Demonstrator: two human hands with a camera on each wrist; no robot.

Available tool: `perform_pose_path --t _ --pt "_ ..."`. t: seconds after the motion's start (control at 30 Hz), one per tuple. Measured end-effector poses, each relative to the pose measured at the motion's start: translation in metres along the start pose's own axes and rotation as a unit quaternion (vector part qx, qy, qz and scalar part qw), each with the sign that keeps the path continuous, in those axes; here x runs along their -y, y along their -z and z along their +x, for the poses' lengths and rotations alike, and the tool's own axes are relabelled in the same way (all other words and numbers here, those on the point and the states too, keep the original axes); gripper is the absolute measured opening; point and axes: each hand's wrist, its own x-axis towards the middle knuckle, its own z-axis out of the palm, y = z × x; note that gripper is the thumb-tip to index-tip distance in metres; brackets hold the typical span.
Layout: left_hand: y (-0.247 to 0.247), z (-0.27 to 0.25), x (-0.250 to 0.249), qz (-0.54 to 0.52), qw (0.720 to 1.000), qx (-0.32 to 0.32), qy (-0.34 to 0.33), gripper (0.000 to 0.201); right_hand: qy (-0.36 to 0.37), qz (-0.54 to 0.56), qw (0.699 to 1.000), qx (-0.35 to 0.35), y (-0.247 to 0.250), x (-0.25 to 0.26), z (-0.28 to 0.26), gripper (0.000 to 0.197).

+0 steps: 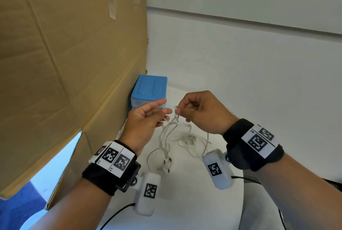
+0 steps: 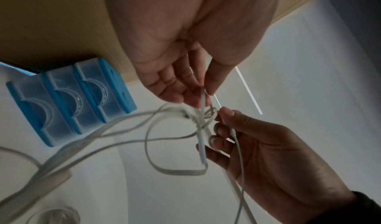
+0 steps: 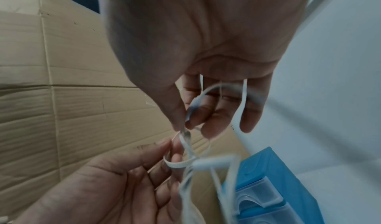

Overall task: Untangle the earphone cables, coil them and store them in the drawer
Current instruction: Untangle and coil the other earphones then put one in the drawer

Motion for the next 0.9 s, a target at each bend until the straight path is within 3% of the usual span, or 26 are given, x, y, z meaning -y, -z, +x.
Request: perform_pose_path --t 0.1,0.3,0.53,0.67,0.8,0.9 --pt "0.001 0.0 -0.003 -0.007 1.0 0.009 0.011 0.025 0.003 0.023 1.0 -0.011 0.001 0.001 -0.001 0.008" --pt "0.004 0.002 -0.009 -0.071 0.996 0.03 0.035 0.033 -0.027 0.11 0.993 -0.011 0.003 0.002 -0.002 0.021" --pt "0.003 -0.001 -0.006 -0.106 0.993 0.044 0.018 0.042 -0.03 0.163 0.986 -0.014 0.004 0.0 -0.002 0.017" --pt "0.0 -0.001 -0.004 -0.077 0.997 0.028 0.015 0.039 -0.024 0.16 0.987 0.002 0.002 -0.002 -0.004 0.013" --pt "-0.005 -0.005 -0.004 -0.031 0.998 0.045 0.007 0.056 -0.017 0.146 0.989 0.008 -0.003 -0.003 -0.005 0.012" --pt "-0.006 -0.004 0.0 0.003 0.999 0.049 -0.008 0.044 -0.028 0.172 0.985 0.006 -0.004 -0.002 -0.004 0.019"
